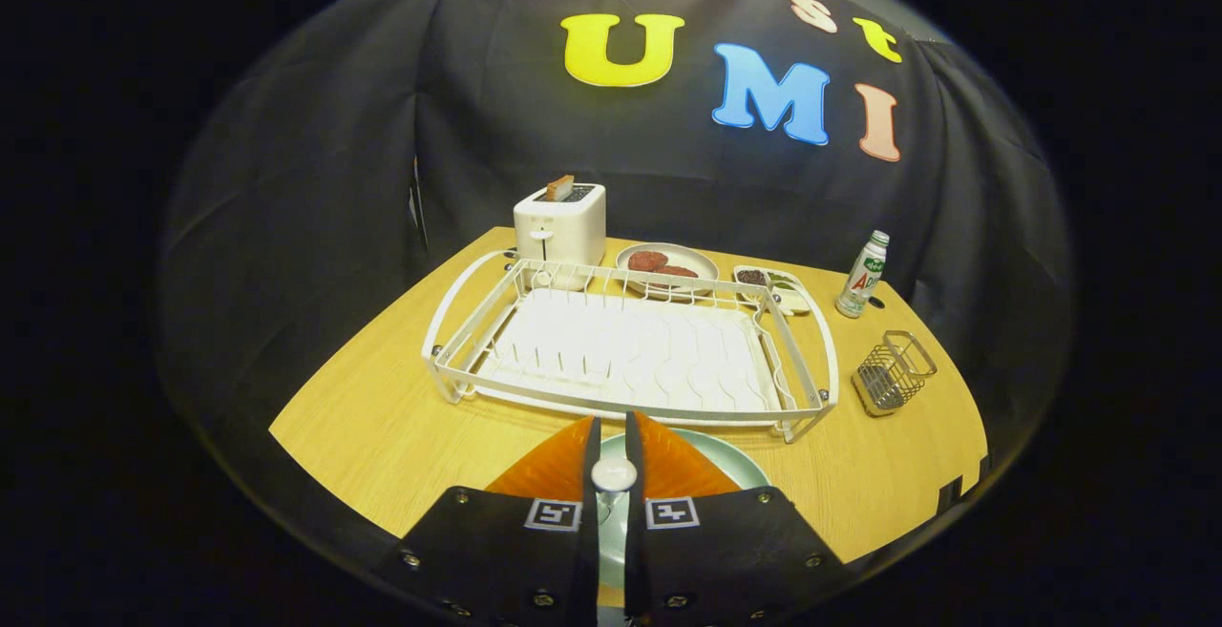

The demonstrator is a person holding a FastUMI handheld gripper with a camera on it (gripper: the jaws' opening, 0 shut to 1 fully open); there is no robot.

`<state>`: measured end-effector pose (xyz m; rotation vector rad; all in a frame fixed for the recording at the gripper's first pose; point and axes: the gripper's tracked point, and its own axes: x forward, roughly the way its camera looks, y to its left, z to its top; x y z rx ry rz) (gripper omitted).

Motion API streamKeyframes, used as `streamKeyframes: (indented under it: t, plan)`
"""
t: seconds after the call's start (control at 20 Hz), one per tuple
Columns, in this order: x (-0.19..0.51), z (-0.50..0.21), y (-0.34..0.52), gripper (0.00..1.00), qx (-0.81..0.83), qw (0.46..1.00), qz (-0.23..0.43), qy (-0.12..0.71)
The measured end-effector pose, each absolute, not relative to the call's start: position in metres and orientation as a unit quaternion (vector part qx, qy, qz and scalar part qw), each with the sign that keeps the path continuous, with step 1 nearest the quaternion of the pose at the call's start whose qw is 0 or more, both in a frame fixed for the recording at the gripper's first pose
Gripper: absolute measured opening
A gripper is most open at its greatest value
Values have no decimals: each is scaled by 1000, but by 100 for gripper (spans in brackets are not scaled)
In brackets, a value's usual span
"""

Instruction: Take the plate from the dish rack, then take the spoon from the basket and place it into the plate.

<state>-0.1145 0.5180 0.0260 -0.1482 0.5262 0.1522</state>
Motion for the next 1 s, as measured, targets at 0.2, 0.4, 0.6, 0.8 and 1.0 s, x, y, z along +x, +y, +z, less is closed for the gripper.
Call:
streamKeyframes:
  t: [0.2, 0.4, 0.6, 0.8, 1.0]
  plan:
    - [-112, 20, 515, 11, -65, 959, 79, 265]
    - [-108, 22, 511, 16, -58, 959, 81, 266]
    - [-103, 33, 499, 19, -60, 963, 68, 255]
    - [-93, 49, 485, 30, -58, 968, 51, 239]
    - [-85, 65, 474, 30, -61, 972, 40, 224]
